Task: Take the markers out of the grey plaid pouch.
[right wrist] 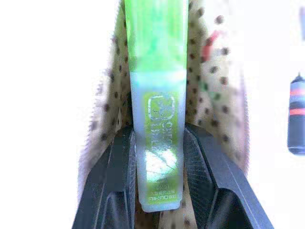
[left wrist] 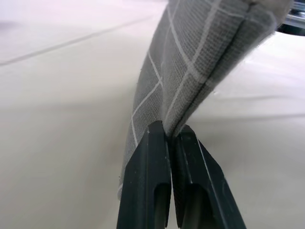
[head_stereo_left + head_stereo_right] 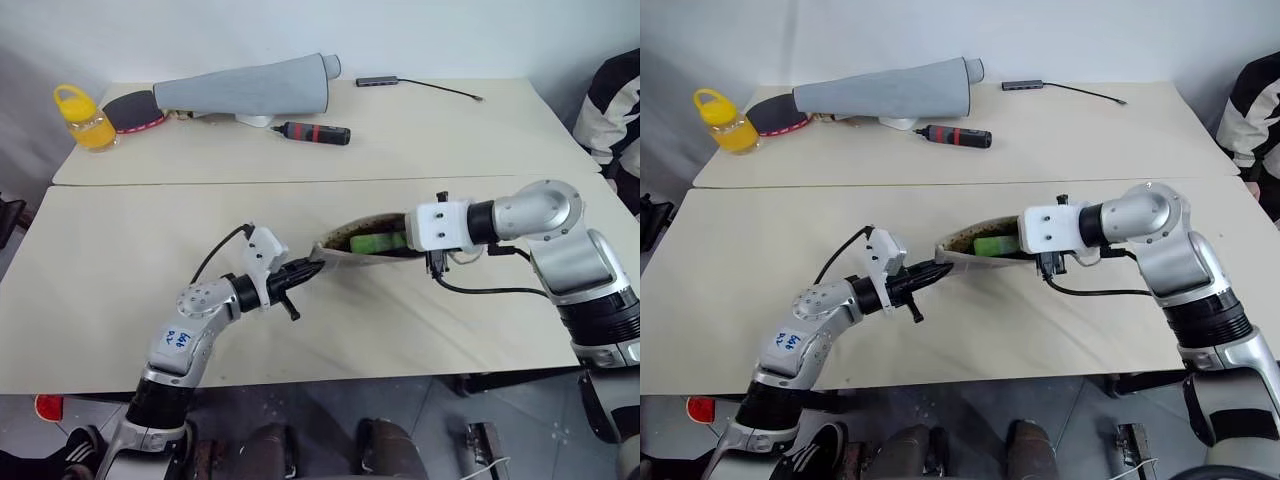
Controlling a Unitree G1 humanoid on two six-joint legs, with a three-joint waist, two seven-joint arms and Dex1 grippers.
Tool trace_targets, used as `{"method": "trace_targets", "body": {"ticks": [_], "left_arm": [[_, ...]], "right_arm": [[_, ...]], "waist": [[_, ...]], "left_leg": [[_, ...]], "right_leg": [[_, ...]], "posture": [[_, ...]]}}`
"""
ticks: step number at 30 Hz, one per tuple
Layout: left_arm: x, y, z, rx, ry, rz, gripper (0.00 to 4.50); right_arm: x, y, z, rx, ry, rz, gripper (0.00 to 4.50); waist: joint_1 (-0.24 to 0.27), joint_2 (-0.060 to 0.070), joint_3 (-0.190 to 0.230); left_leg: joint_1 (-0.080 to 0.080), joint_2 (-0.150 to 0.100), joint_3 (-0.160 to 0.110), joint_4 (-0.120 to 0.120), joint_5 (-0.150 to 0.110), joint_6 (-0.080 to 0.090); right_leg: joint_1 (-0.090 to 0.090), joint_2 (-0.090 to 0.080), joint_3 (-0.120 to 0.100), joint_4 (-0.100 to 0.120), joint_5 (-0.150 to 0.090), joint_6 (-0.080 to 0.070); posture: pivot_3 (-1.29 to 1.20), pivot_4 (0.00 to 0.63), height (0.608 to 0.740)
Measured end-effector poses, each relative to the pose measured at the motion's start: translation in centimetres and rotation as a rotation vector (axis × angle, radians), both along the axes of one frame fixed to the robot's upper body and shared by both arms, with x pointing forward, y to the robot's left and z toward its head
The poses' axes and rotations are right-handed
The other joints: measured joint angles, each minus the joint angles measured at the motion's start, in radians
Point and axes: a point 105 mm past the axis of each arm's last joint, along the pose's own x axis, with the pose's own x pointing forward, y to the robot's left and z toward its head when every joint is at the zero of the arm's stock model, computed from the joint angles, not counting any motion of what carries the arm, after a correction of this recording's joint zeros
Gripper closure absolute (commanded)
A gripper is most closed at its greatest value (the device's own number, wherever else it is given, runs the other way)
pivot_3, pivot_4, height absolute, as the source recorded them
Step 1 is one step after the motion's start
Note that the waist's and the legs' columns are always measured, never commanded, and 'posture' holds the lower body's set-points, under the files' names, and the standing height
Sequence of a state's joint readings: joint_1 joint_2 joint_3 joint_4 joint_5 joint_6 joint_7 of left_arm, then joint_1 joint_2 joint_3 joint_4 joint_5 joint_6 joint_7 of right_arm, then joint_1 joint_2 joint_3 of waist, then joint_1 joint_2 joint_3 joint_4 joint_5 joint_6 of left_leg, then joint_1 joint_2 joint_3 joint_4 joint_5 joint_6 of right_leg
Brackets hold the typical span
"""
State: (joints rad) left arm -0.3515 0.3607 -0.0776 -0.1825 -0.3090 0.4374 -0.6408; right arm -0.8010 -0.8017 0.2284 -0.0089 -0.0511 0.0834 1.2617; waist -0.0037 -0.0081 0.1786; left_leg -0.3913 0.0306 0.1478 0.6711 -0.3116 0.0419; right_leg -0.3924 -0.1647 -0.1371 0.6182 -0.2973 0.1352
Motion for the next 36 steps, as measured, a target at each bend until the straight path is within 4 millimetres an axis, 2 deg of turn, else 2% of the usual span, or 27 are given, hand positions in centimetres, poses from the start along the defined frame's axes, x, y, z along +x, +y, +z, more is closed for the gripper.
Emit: {"method": "trace_targets", "body": {"ticks": [3,5,6,9,11,13,15,17,18,20,24,27,33,36], "left_arm": [[0.5,0.9,0.5,0.052,-0.063,0.033,4.50],[1.2,1.9,1.2,0.073,-0.110,0.070,4.50],[1.5,2.5,1.4,0.083,-0.128,0.091,4.50],[2.0,4.6,1.8,0.100,-0.144,0.148,4.50],[1.9,4.9,1.6,0.109,-0.142,0.143,4.50],[1.6,5.2,1.1,0.115,-0.134,0.142,4.50],[1.3,5.5,0.4,0.118,-0.112,0.146,4.50],[1.2,5.5,0.3,0.112,-0.107,0.143,4.50],[1.2,5.5,0.3,0.107,-0.107,0.141,4.50],[1.2,5.5,0.4,0.102,-0.107,0.140,4.50],[1.1,5.2,0.5,0.085,-0.108,0.128,4.50],[1.1,5.0,0.6,0.080,-0.110,0.124,4.50],[1.0,4.7,0.5,0.070,-0.105,0.118,4.50],[1.0,4.6,0.6,0.068,-0.105,0.117,4.50]], "right_arm": [[0.2,-0.4,0.3,0.021,-0.001,-0.021,3.47],[0.1,-0.4,1.1,0.098,0.012,-0.019,3.47],[0.0,0.0,1.8,0.168,0.019,-0.010,3.47],[-0.8,1.4,5.7,0.424,0.046,0.034,3.47],[-1.0,1.4,7.6,0.469,0.010,0.036,3.47],[-0.3,0.1,7.9,0.433,-0.053,-0.028,3.47],[1.3,-2.3,7.0,0.348,-0.112,-0.148,3.47],[3.1,-5.4,5.0,0.225,-0.149,-0.287,3.47],[3.8,-7.2,3.3,0.155,-0.149,-0.357,3.47],[4.6,-9.6,0.0,0.074,-0.109,-0.443,3.47],[4.9,-12.7,-5.4,-0.064,-0.044,-0.531,3.47],[4.8,-13.6,-6.6,-0.082,-0.019,-0.553,3.47],[4.8,-12.8,-6.8,-0.032,0.015,-0.537,1.52],[4.7,-12.4,-6.4,-0.003,0.035,-0.527,1.52]], "waist": [[0.003,0.000,0.000],[0.001,0.000,0.000],[0.001,0.000,0.000],[-0.009,0.000,0.000],[-0.009,0.000,0.000],[0.000,0.000,0.000],[0.006,0.000,0.000],[0.009,-0.001,0.001],[0.008,-0.001,0.000],[0.000,-0.001,0.000],[-0.016,0.000,0.001],[-0.029,0.000,0.001],[-0.025,0.000,0.001],[-0.023,0.000,0.001]], "left_leg": [[-0.001,-0.001,0.000,0.000,0.000,0.000],[-0.001,0.000,0.000,0.000,0.000,0.000],[-0.001,0.000,0.000,0.000,0.000,0.000],[0.000,0.000,0.000,-0.002,0.000,0.000],[0.000,0.000,0.000,-0.003,0.000,0.000],[0.000,-0.001,-0.001,-0.003,-0.001,0.000],[-0.001,-0.002,0.000,-0.003,-0.001,0.001],[-0.001,-0.002,0.000,-0.002,-0.002,0.001],[-0.001,-0.002,0.000,-0.003,-0.001,0.001],[-0.001,-0.001,0.002,-0.004,-0.001,0.001],[-0.001,0.000,0.003,-0.005,0.000,-0.001],[0.000,0.000,0.003,-0.005,0.000,-0.001],[0.001,0.001,0.003,-0.004,0.000,-0.001],[0.000,0.000,0.003,-0.004,0.000,-0.001]], "right_leg": [[0.000,0.000,0.000,-0.001,0.000,0.000],[0.000,0.000,0.000,-0.001,0.000,0.000],[0.000,0.000,-0.001,0.000,0.000,0.000],[-0.001,0.000,0.000,0.001,0.000,0.000],[-0.001,0.000,-0.001,0.001,0.000,0.000],[-0.001,0.000,-0.001,0.000,0.000,0.000],[-0.001,-0.001,0.000,-0.001,0.000,0.000],[0.000,-0.001,0.000,-0.003,0.000,0.000],[0.000,-0.001,0.000,-0.004,0.000,0.001],[0.000,0.000,0.000,-0.005,0.000,0.001],[-0.001,0.001,0.000,-0.005,0.000,0.001],[-0.001,0.002,0.000,-0.005,0.000,0.001],[0.000,0.002,0.001,-0.004,0.000,0.001],[0.000,0.002,0.001,-0.005,0.000,0.001]], "posture": [[0.00,0.150,0.740],[0.00,0.150,0.740],[0.00,0.150,0.740],[0.00,0.150,0.740],[0.00,0.150,0.740],[0.00,0.150,0.740],[0.00,0.150,0.740],[0.00,0.150,0.740],[0.00,0.150,0.740],[0.00,0.150,0.740],[0.00,0.150,0.740],[0.00,0.150,0.740],[0.00,0.150,0.740],[0.00,0.150,0.740]]}}
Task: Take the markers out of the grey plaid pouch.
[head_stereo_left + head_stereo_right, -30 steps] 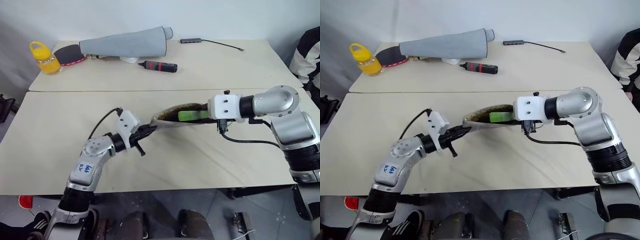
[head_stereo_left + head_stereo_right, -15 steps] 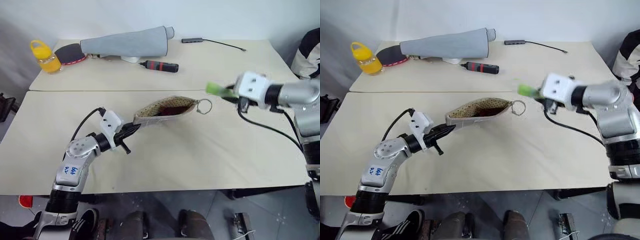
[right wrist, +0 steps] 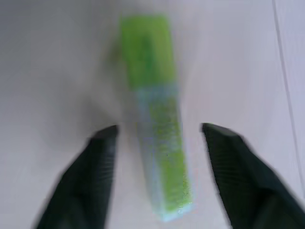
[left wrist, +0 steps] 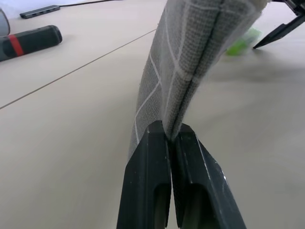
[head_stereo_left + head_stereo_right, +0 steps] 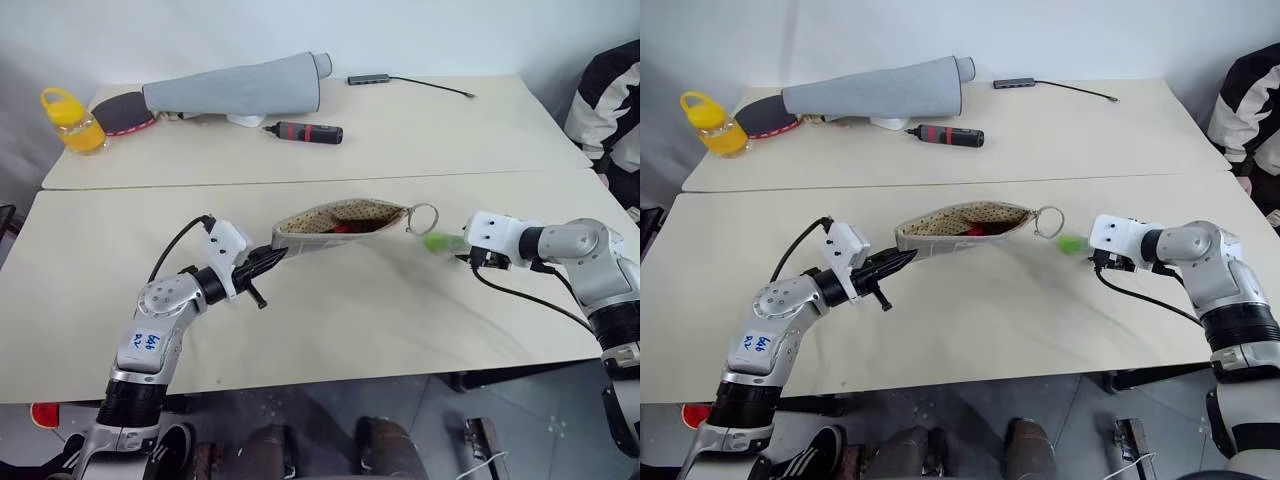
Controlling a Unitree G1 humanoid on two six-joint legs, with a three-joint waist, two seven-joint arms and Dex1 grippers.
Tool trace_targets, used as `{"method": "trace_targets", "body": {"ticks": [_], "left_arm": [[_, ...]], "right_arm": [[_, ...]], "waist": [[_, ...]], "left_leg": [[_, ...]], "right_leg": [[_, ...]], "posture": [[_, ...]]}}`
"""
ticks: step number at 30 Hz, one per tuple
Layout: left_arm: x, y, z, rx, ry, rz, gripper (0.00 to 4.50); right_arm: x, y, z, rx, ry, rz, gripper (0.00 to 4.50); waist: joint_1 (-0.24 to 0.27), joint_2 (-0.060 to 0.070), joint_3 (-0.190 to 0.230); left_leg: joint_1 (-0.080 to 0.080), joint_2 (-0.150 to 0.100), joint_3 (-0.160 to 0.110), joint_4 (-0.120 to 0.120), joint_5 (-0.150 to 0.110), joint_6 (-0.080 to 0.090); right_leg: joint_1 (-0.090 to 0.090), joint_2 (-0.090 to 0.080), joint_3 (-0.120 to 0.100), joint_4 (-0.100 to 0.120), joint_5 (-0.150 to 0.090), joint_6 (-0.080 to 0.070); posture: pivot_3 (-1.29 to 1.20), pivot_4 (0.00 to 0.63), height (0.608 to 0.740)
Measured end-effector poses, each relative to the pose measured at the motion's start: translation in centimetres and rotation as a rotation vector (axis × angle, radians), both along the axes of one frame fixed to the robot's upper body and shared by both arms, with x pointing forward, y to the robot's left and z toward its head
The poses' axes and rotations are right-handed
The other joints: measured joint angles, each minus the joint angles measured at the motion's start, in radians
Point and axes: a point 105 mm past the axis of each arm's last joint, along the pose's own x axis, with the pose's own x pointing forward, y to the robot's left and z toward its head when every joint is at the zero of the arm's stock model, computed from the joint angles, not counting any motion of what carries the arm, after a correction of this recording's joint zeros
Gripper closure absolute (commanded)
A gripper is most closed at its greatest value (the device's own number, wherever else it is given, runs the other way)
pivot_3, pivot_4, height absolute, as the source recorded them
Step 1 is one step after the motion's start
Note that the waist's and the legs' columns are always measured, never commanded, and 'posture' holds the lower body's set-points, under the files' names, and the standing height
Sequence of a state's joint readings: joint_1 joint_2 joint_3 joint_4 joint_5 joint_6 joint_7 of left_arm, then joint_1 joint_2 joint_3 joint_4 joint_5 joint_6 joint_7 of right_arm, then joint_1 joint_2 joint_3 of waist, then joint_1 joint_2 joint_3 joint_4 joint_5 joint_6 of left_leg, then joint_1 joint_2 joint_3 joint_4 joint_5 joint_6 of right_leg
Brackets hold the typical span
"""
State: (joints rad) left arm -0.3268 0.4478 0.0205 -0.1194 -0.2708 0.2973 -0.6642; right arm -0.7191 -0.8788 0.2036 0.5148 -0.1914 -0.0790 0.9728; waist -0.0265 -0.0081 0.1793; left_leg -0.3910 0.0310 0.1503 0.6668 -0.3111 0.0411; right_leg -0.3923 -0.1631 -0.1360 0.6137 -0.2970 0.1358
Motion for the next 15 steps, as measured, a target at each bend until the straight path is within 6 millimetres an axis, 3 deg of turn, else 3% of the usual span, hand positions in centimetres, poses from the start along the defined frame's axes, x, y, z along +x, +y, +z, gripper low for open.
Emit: {"method": "trace_targets", "body": {"ticks": [3,8,11,13,15], "left_arm": [[0.0,-0.1,0.1,-0.001,-0.004,-0.002,4.50],[0.0,-0.6,0.3,-0.017,-0.006,-0.008,4.50],[-0.1,-1.6,0.3,-0.034,-0.006,-0.030,4.50],[-0.1,-1.9,0.2,-0.034,-0.004,-0.036,4.50],[0.0,-2.1,0.3,-0.033,-0.007,-0.041,4.50]], "right_arm": [[-0.3,1.2,2.7,0.133,-0.040,0.023,1.52],[-0.9,4.8,11.1,0.303,-0.287,0.109,1.52],[-1.3,6.5,13.4,0.343,-0.369,0.161,2.14],[-1.7,8.1,13.6,0.397,-0.362,0.224,2.83],[-3.1,11.0,12.9,0.504,-0.304,0.337,3.47]], "waist": [[0.001,0.000,0.000],[0.001,0.000,0.000],[0.001,0.000,0.000],[0.003,0.000,0.000],[0.002,0.000,0.000]], "left_leg": [[0.000,0.000,0.000,0.000,0.000,0.000],[0.000,0.000,-0.001,0.000,0.000,0.000],[0.000,0.000,-0.001,0.000,0.000,0.000],[0.000,0.000,-0.001,0.000,0.000,0.000],[0.000,0.000,-0.002,0.000,0.000,0.000]], "right_leg": [[0.000,0.000,0.000,0.000,0.000,0.000],[0.000,0.000,0.000,0.001,0.000,0.000],[0.000,0.000,0.000,0.001,0.000,0.000],[0.000,0.000,-0.001,0.001,0.000,0.000],[-0.001,0.000,-0.001,0.003,0.000,0.000]], "posture": [[0.00,0.150,0.740],[0.00,0.150,0.740],[0.00,0.150,0.740],[0.00,0.150,0.740],[0.00,0.150,0.740]]}}
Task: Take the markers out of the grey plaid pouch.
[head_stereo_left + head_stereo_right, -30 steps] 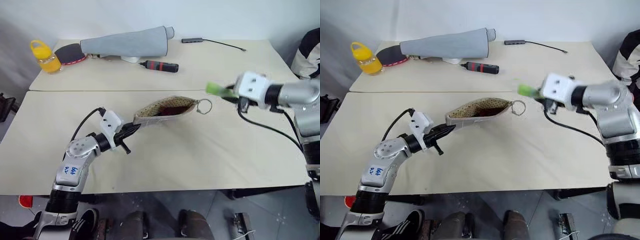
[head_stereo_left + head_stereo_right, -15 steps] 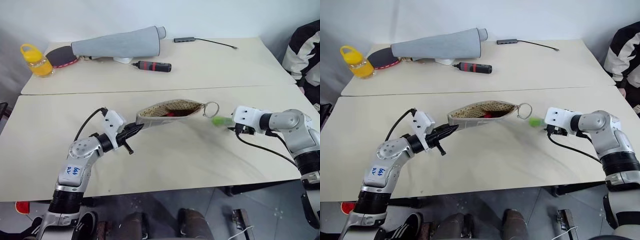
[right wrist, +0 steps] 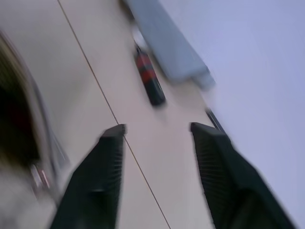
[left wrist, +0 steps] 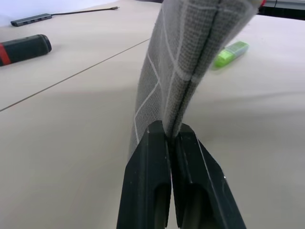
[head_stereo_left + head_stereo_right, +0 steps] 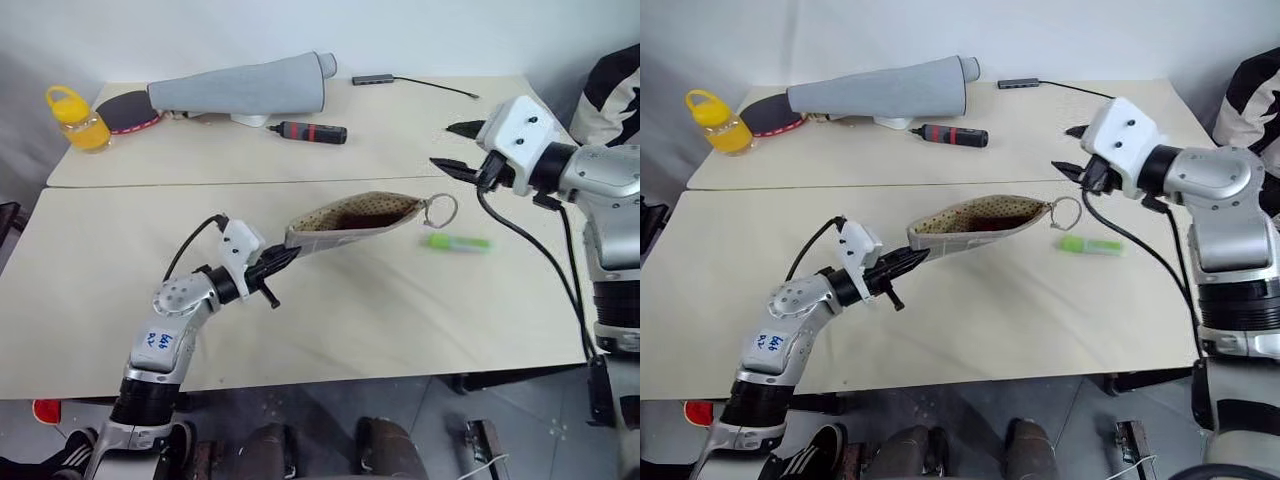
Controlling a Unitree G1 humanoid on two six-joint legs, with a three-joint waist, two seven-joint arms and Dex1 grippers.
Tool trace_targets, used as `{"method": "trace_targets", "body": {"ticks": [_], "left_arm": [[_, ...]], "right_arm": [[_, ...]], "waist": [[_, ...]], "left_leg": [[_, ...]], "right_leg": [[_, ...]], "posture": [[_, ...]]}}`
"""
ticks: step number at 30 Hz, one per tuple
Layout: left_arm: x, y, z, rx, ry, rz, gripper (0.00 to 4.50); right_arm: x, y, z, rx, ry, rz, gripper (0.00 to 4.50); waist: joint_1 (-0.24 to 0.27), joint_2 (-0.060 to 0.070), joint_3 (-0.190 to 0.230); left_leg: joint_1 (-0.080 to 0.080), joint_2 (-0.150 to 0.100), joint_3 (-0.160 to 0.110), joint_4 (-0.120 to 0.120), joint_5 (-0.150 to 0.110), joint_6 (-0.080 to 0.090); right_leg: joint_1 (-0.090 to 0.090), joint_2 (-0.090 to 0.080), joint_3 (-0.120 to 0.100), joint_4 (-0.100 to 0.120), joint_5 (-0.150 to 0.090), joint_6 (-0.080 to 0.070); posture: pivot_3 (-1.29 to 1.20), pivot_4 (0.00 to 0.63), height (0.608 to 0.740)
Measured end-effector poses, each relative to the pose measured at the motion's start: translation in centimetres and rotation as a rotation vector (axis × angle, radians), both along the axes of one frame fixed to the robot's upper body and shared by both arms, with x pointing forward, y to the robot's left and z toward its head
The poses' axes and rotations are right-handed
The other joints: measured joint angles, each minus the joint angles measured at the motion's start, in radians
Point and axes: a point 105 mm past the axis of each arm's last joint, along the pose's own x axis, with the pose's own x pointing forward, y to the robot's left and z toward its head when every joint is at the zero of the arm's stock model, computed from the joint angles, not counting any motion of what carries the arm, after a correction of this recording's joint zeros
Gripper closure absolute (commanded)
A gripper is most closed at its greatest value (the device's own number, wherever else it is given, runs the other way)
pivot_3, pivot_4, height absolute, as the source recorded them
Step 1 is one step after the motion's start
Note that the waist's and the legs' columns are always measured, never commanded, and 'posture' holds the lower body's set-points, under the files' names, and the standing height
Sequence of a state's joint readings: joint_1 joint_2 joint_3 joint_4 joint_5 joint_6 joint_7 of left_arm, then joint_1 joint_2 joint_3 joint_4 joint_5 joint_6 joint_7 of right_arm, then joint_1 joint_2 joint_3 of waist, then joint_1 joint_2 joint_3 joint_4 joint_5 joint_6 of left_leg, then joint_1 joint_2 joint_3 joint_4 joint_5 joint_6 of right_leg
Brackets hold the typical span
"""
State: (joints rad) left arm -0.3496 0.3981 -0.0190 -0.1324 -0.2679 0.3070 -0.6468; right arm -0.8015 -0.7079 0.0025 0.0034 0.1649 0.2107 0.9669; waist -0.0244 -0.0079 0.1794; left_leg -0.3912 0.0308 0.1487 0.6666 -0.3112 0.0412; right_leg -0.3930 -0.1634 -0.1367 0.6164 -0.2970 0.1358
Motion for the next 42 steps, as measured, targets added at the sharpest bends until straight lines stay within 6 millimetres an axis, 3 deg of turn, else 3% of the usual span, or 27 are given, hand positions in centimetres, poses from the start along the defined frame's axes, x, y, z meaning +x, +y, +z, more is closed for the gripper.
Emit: {"method": "trace_targets", "body": {"ticks": [3,6,13,17,21,25,28,36,42], "left_arm": [[0.1,-0.2,0.2,-0.003,-0.005,-0.005,4.50],[0.1,-0.4,0.1,-0.003,0.007,-0.010,4.50],[-1.1,-2.5,-0.7,-0.013,0.099,-0.116,4.50],[-2.3,-4.1,-1.2,-0.006,0.167,-0.210,4.50],[-2.9,-5.1,-1.4,-0.041,0.229,-0.256,4.50],[-3.3,-5.9,-1.6,-0.094,0.295,-0.292,4.50],[-3.4,-5.9,-1.4,-0.140,0.337,-0.307,4.50],[-2.8,-5.8,-1.5,-0.277,0.447,-0.318,4.50],[-2.9,-5.8,-2.0,-0.261,0.463,-0.325,4.50]], "right_arm": [[-2.0,3.1,-1.7,-0.012,0.065,0.152,4.46],[-3.0,4.1,-4.1,-0.124,0.094,0.212,4.46],[-1.0,2.6,-7.8,-0.432,0.078,0.157,4.46],[-0.3,2.6,-8.5,-0.586,0.058,0.176,4.46],[-0.8,2.9,-10.1,-0.658,0.152,0.223,4.46],[-0.8,4.0,-9.7,-0.657,0.190,0.246,3.57],[-0.6,4.1,-9.2,-0.678,0.175,0.239,2.54],[-0.4,4.4,-9.9,-0.714,0.192,0.244,2.54],[0.1,5.0,-11.0,-0.731,0.200,0.247,2.54]], "waist": [[0.002,0.000,0.000],[0.010,0.000,0.000],[0.017,0.000,0.000],[0.016,0.000,0.000],[0.017,0.000,0.000],[0.018,0.000,0.000],[0.021,0.000,0.000],[0.020,0.000,0.000],[0.017,0.000,0.000]], "left_leg": [[0.000,0.000,-0.001,0.000,0.000,0.000],[0.000,-0.001,0.000,0.001,0.000,0.001],[0.000,-0.001,0.001,0.002,0.000,0.001],[0.000,0.000,0.001,0.002,0.000,0.000],[0.000,0.000,0.000,0.002,0.000,0.001],[0.000,0.000,0.000,0.004,0.000,0.001],[0.000,0.000,-0.001,0.005,0.000,0.001],[0.000,0.000,-0.001,0.005,0.000,0.001],[0.000,0.000,-0.001,0.005,0.000,0.000]], "right_leg": [[0.000,0.000,0.000,0.001,0.000,0.000],[0.000,-0.001,0.000,0.001,0.000,0.000],[0.000,-0.001,0.001,0.001,0.000,0.000],[0.000,0.000,0.001,0.001,0.000,0.000],[0.000,0.000,0.001,0.001,0.000,0.000],[0.000,0.000,0.001,0.002,0.000,0.000],[0.001,0.000,0.000,0.002,0.000,0.000],[0.001,0.000,0.000,0.003,0.000,0.000],[0.001,0.000,0.001,0.003,0.000,0.000]], "posture": [[0.00,0.150,0.740],[0.00,0.150,0.740],[0.00,0.150,0.740],[0.00,0.150,0.740],[0.00,0.150,0.740],[0.00,0.150,0.740],[0.00,0.150,0.740],[0.00,0.150,0.740],[0.00,0.150,0.740]]}}
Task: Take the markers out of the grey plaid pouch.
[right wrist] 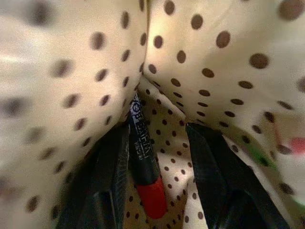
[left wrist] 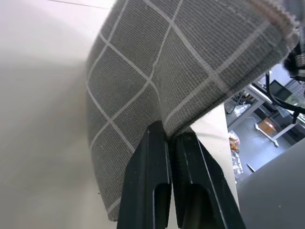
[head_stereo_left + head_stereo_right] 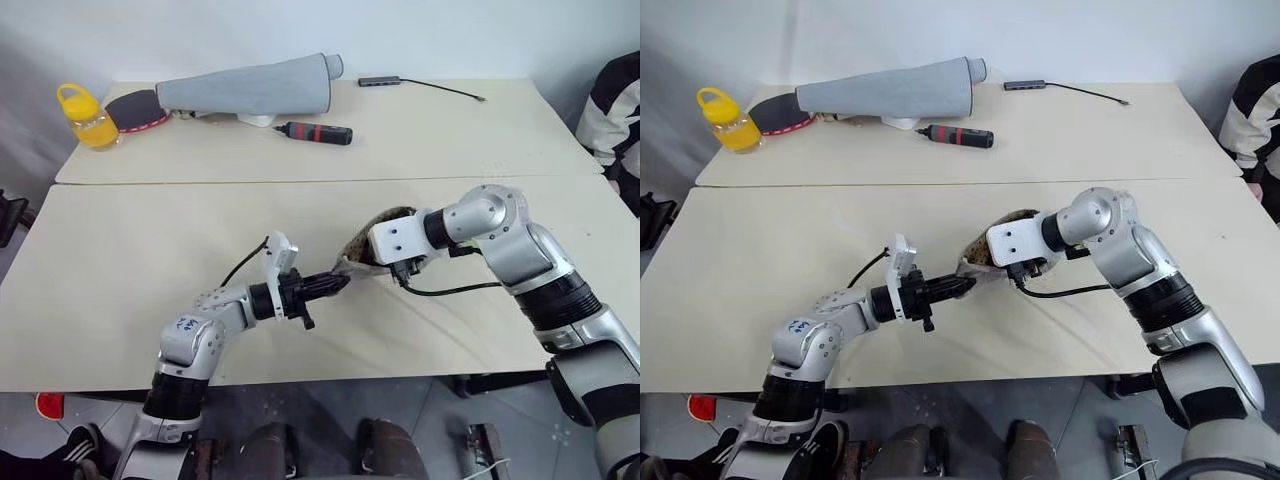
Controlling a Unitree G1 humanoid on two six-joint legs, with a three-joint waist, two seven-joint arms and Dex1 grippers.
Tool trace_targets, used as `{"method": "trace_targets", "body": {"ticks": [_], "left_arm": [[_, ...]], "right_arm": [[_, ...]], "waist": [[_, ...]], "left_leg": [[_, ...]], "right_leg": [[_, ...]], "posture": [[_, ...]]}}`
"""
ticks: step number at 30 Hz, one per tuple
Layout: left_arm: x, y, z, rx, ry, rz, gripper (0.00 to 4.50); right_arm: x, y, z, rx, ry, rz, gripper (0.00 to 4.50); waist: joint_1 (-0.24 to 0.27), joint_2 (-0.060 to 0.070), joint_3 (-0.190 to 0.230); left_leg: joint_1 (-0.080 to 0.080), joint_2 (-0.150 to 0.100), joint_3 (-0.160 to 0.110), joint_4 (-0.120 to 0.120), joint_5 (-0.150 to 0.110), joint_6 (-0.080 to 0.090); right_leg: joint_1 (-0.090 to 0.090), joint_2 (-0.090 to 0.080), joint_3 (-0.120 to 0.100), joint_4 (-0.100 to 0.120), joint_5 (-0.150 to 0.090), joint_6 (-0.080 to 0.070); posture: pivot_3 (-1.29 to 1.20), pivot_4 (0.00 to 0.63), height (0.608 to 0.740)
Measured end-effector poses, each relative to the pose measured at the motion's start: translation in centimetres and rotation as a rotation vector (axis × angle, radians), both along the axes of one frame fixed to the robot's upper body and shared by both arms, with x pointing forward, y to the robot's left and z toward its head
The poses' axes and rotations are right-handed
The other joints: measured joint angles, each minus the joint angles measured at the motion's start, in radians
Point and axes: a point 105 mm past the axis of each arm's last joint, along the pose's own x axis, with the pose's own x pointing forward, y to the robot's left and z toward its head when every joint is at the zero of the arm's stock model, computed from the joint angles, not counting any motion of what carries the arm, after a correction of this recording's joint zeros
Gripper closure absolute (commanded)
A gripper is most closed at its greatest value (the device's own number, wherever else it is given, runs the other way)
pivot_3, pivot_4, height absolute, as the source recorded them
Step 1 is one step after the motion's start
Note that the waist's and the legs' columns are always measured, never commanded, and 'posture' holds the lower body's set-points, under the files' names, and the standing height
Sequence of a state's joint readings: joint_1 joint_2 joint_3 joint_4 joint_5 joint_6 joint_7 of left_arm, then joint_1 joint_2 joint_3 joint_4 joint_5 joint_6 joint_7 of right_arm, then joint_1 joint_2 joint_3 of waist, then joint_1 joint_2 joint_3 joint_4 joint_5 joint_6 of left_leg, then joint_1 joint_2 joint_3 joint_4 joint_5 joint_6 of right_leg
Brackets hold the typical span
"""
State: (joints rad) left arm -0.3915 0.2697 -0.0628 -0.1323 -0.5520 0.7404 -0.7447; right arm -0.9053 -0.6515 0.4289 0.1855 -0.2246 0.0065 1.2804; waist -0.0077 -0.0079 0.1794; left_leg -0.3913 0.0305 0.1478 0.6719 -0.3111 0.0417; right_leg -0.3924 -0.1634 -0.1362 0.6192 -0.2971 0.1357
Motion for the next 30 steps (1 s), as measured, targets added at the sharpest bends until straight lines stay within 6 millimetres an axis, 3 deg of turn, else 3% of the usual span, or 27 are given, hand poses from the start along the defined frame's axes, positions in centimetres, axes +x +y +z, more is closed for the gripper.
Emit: {"method": "trace_targets", "body": {"ticks": [17,23,30], "left_arm": [[0.2,0.1,-0.8,0.056,-0.030,0.006,4.50],[0.5,0.5,-0.7,0.061,-0.051,0.032,4.50],[0.8,0.4,-0.2,0.054,-0.105,0.058,4.50]], "right_arm": [[1.8,1.4,-2.9,0.020,-0.041,-0.016,2.54],[1.5,1.3,-3.1,0.027,-0.036,-0.011,3.81],[-0.4,-0.3,-2.1,0.083,0.045,-0.051,3.91]], "waist": [[-0.021,0.000,0.000],[-0.022,0.000,0.000],[-0.014,0.000,0.000]], "left_leg": [[0.001,0.000,0.000,0.001,0.000,0.000],[0.001,0.001,0.000,0.002,0.000,0.000],[-0.001,0.000,-0.002,0.002,0.000,0.000]], "right_leg": [[0.001,0.000,0.000,0.002,0.000,0.000],[0.001,0.000,0.001,0.002,0.000,0.000],[0.000,-0.001,0.000,0.001,0.000,0.000]], "posture": [[0.00,0.150,0.740],[0.00,0.150,0.740],[0.00,0.150,0.740]]}}
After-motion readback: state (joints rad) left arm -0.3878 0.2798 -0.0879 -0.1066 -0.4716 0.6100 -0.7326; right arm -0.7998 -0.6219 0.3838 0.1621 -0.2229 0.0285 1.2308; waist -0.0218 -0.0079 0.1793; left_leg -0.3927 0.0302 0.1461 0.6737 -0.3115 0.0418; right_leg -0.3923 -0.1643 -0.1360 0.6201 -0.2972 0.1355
